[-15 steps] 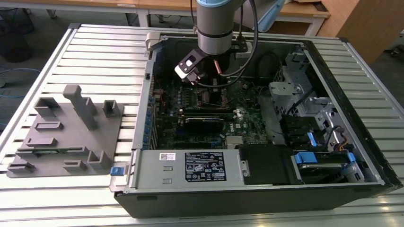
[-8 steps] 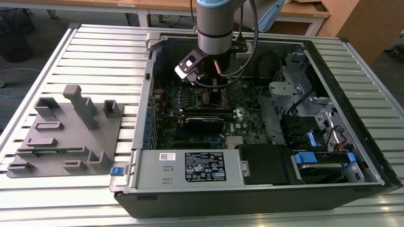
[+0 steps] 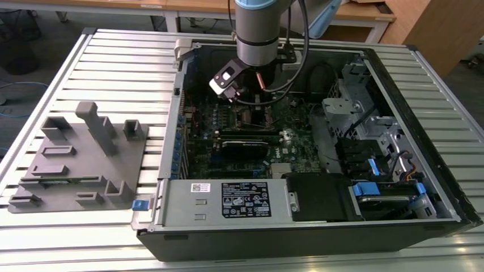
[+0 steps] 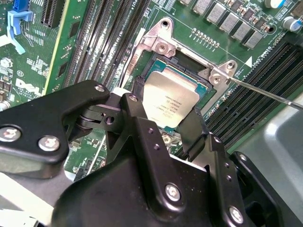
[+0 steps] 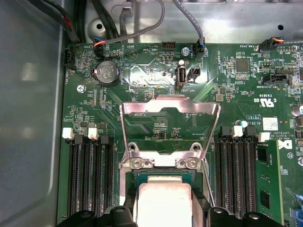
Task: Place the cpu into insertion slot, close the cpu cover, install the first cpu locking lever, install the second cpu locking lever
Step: 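Place the cpu into insertion slot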
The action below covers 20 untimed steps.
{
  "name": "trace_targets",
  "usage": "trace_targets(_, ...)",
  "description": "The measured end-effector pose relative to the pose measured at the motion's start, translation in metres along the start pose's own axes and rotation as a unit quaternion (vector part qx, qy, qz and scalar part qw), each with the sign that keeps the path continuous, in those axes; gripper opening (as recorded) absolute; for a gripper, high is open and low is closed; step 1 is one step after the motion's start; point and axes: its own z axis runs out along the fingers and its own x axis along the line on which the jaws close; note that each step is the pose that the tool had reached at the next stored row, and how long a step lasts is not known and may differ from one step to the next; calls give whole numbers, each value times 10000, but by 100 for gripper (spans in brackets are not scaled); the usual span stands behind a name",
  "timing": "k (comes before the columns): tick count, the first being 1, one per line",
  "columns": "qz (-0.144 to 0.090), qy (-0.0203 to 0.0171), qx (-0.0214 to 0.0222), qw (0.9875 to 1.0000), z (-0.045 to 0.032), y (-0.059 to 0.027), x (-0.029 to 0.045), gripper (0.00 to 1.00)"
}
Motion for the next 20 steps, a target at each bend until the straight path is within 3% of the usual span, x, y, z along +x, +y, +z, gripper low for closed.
trace_targets(16,1,6,-5,10000,16,-2,3,55)
trace_targets(18,0,1,-1,10000,12,-3,1,67)
trace_targets(20,0,0,-1,10000,11,-3,0,67)
